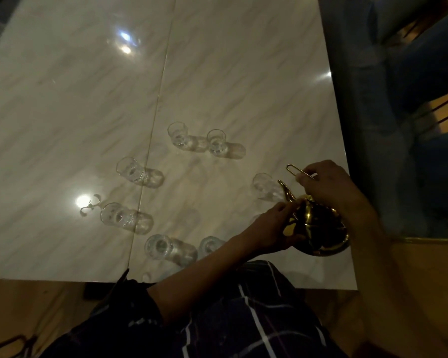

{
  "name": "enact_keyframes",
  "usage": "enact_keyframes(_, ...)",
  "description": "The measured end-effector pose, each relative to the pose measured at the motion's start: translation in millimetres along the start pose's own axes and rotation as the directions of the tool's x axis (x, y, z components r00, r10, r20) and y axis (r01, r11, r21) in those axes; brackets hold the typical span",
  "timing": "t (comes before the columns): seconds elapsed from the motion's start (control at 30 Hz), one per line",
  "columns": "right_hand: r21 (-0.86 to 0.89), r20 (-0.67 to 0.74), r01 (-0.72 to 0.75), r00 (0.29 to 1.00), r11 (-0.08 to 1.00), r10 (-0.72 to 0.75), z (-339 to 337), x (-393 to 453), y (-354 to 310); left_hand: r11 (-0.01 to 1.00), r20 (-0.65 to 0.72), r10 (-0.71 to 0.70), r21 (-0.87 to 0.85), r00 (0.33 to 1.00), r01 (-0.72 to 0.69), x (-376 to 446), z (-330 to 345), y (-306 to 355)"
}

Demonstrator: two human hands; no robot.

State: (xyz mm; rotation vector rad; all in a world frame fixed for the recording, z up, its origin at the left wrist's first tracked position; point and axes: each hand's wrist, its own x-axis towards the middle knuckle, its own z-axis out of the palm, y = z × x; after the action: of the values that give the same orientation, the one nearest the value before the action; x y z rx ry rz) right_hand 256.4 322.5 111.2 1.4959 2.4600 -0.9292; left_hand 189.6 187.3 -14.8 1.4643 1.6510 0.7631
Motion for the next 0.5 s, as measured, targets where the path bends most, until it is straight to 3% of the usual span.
enact_keyframes(0.5,0.01,0.014,0.01,1.0,1.0,-0.01,-10.9,-9.6,5.2,0.994,-0.048,0.109,-0.027,0.993,-0.11,-9.6,0.6,10.0)
